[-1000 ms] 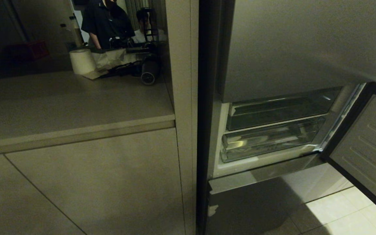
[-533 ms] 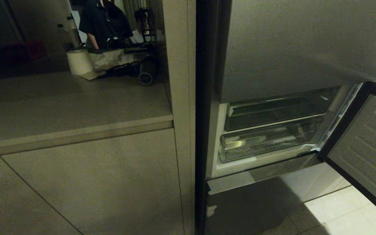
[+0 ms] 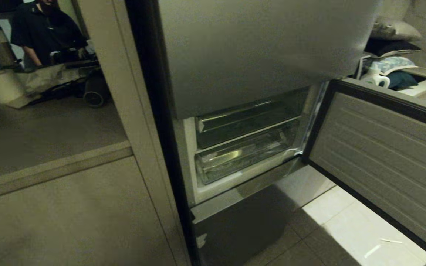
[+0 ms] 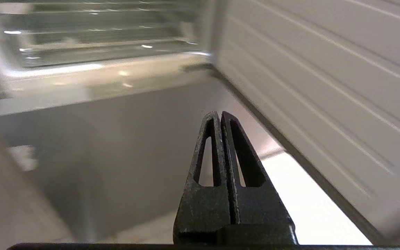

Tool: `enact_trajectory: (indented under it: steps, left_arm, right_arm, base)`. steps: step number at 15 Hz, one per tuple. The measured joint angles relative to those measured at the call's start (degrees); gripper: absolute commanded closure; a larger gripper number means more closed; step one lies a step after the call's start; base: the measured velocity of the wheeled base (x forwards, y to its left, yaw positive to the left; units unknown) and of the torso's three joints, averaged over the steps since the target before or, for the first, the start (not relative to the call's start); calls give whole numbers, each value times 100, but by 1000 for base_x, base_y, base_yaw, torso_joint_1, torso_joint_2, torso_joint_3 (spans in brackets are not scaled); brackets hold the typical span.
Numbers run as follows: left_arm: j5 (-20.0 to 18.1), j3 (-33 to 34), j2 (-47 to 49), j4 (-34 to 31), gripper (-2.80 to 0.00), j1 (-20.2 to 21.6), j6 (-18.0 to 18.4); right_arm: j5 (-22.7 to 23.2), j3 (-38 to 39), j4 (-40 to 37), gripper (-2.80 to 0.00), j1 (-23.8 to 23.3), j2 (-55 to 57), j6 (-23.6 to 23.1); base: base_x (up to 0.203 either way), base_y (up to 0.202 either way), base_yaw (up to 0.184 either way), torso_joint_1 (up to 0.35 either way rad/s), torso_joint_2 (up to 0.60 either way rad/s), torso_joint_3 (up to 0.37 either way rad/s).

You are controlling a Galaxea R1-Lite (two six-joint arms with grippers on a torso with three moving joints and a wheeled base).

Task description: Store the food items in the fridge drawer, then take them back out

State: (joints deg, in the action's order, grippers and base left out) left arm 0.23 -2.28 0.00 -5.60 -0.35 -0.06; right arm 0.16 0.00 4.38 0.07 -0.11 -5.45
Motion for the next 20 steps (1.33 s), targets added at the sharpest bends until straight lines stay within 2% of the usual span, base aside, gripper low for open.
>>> enact_trajectory:
  steps: [6,9,20]
  left_arm:
    - [1,0,0,0,0,2,-1]
    - [1,0,0,0,0,0,-1]
    - [-1,0,0,0,0,1,3]
  right_arm:
    - [0,0,2,0,0,0,79]
    - [-6,0,13,0,-2,0,301]
    - [-45,0,16,0,0,1,452]
  base:
    - [1,8,-177,3,3,0]
    - [1,5,-144,4,2,-1]
    - [1,0,-6,0,1,0]
